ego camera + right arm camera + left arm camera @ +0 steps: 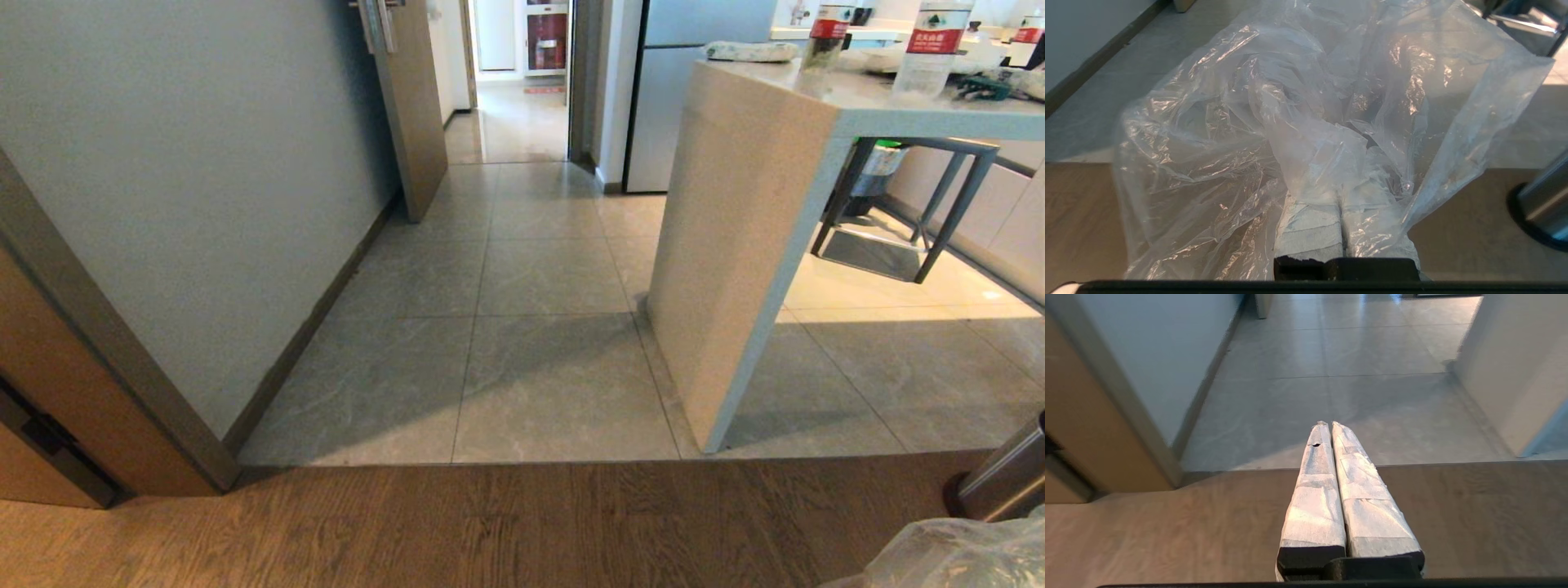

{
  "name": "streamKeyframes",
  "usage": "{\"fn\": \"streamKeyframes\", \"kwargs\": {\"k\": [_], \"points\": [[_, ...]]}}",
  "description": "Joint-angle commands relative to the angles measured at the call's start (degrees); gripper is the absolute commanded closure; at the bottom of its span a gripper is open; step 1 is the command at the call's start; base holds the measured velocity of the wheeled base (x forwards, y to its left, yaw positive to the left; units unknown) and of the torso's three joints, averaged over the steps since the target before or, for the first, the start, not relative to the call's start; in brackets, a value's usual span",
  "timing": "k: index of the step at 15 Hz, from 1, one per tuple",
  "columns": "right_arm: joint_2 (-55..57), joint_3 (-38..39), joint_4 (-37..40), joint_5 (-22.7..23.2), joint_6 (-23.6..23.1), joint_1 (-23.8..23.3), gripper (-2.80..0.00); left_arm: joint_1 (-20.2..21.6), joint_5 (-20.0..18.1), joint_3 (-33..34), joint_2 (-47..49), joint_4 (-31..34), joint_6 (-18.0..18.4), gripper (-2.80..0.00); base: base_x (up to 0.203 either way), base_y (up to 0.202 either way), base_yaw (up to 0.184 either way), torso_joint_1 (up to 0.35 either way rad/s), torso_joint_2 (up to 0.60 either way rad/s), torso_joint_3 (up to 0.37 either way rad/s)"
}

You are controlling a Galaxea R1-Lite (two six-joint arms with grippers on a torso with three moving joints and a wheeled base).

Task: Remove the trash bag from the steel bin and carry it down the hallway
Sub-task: Put the trash bag at the door

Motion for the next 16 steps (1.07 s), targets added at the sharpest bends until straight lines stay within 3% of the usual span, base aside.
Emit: {"fn": "streamKeyframes", "kwargs": {"k": [1, 4, 16], "points": [[0.09, 0.09, -0.02, 0.01, -0.04, 0.04, 0.0, 0.0, -0.03, 0.0, 0.01, -0.01, -0.03, 0.0, 0.0, 0.196, 0.0, 0.009, 0.0, -0.002], [0.09, 0.16, -0.02, 0.01, -0.04, 0.04, 0.0, 0.0, 0.0, 0.0, 0.01, -0.01, 0.23, 0.0, 0.0, 0.135, 0.002, 0.002, 0.0, 0.001], [0.09, 0.09, -0.02, 0.01, -0.04, 0.04, 0.0, 0.0, 0.0, 0.0, 0.01, -0.01, 0.32, 0.0, 0.0, 0.0, 0.0, 0.0, 0.0, 0.0]]}}
